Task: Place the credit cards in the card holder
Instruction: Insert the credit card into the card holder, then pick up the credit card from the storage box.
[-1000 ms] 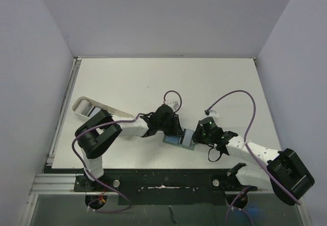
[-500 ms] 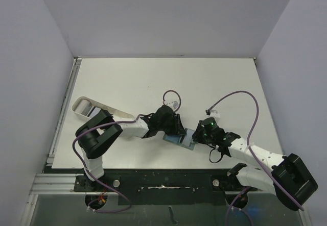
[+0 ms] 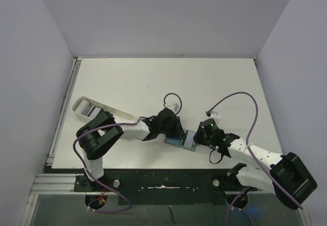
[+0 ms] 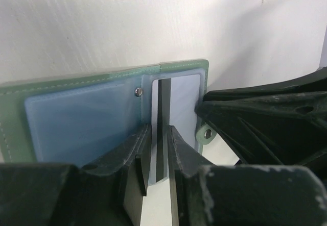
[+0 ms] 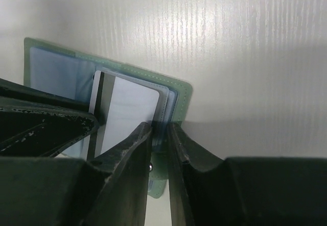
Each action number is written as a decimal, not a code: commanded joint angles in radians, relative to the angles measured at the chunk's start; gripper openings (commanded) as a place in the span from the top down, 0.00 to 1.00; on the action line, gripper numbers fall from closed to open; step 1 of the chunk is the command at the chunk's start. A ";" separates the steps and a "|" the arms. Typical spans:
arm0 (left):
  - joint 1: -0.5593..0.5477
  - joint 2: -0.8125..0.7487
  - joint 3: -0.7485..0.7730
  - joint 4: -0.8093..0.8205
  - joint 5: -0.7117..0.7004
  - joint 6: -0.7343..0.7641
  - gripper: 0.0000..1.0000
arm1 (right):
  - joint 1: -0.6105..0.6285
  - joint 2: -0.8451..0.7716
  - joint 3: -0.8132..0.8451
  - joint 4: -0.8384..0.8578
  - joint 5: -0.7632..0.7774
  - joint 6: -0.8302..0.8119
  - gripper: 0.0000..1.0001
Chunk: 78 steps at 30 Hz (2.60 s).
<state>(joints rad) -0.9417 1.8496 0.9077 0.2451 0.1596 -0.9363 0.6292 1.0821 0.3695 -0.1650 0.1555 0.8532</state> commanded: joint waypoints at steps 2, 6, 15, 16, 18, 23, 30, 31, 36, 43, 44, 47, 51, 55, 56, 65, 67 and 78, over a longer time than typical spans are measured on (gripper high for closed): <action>-0.037 -0.009 0.017 0.105 -0.016 -0.044 0.81 | 0.005 0.027 -0.013 0.116 0.021 -0.010 0.80; -0.048 -0.010 0.002 0.158 -0.020 -0.086 0.75 | 0.001 0.032 -0.003 0.126 0.038 -0.030 0.81; -0.046 -0.067 0.020 0.055 -0.093 0.022 0.60 | -0.017 -0.058 0.021 0.032 0.073 -0.059 0.78; -0.046 -0.078 0.025 0.039 -0.105 0.039 0.56 | -0.015 -0.077 0.020 0.021 0.078 -0.061 0.78; -0.046 -0.102 0.035 0.004 -0.125 0.074 0.51 | -0.016 -0.111 0.022 0.000 0.085 -0.067 0.76; -0.040 -0.156 0.081 -0.135 -0.203 0.153 0.50 | -0.014 -0.183 0.030 -0.046 0.078 -0.070 0.74; -0.003 -0.226 0.198 -0.421 -0.337 0.378 0.50 | -0.014 -0.276 0.056 -0.102 0.064 -0.097 0.69; 0.005 -0.233 0.224 -0.487 -0.381 0.420 0.50 | -0.014 -0.291 0.058 -0.108 0.061 -0.102 0.68; 0.048 -0.303 0.287 -0.705 -0.576 0.660 0.49 | -0.013 -0.353 0.058 -0.111 0.030 -0.114 0.64; 0.282 -0.413 0.254 -0.812 -0.704 0.899 0.48 | -0.013 -0.369 0.095 -0.113 0.005 -0.133 0.62; 0.334 -0.432 0.244 -0.806 -0.674 0.928 0.48 | -0.013 -0.365 0.100 -0.111 0.003 -0.135 0.62; 0.500 -0.475 0.222 -0.798 -0.557 1.028 0.48 | -0.013 -0.350 0.113 -0.104 -0.020 -0.142 0.62; 0.688 -0.495 0.223 -0.785 -0.538 1.129 0.51 | -0.011 -0.339 0.130 -0.112 -0.045 -0.153 0.62; 0.820 -0.510 0.169 -0.713 -0.442 1.243 0.51 | -0.011 -0.345 0.131 -0.113 -0.045 -0.161 0.62; 0.842 -0.512 0.151 -0.690 -0.433 1.248 0.51 | -0.010 -0.345 0.132 -0.113 -0.045 -0.161 0.62; 0.921 -0.468 -0.039 -0.424 -0.545 1.298 0.52 | -0.011 -0.377 0.121 -0.121 -0.039 -0.154 0.63; 0.937 -0.453 -0.039 -0.396 -0.586 1.311 0.53 | -0.011 -0.390 0.117 -0.120 -0.037 -0.153 0.63; 0.962 -0.373 -0.036 -0.303 -0.653 1.380 0.55 | -0.011 -0.420 0.115 -0.117 -0.041 -0.175 0.63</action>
<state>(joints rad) 0.0162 1.4631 0.8513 -0.1516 -0.4526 0.3973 0.6159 0.6861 0.4549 -0.3084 0.1150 0.7071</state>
